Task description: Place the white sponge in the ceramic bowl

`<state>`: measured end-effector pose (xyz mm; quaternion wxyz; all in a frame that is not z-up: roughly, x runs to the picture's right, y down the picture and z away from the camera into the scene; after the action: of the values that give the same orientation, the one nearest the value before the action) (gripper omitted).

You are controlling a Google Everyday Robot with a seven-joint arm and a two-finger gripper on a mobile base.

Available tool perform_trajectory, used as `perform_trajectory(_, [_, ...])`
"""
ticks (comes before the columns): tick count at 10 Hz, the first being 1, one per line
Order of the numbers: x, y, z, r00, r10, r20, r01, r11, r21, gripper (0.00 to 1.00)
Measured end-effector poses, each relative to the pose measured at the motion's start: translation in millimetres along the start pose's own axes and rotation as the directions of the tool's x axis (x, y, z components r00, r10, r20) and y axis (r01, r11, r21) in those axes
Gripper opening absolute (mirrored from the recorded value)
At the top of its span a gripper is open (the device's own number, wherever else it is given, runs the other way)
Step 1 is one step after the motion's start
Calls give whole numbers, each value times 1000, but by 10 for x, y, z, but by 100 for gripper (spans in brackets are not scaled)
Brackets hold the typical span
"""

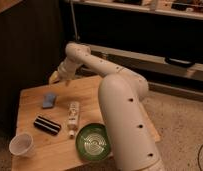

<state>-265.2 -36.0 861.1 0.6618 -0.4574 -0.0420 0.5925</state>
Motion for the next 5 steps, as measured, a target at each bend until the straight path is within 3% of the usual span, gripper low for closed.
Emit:
perform_trajectory(1, [22, 46, 63, 1000, -13, -5, 13, 1000, 14, 65])
perform_trajectory(4, [76, 257, 354, 999, -36, -33, 40, 992, 119, 65])
perform_trajectory(5, [58, 286, 546, 998, -34, -58, 43, 987, 158, 65])
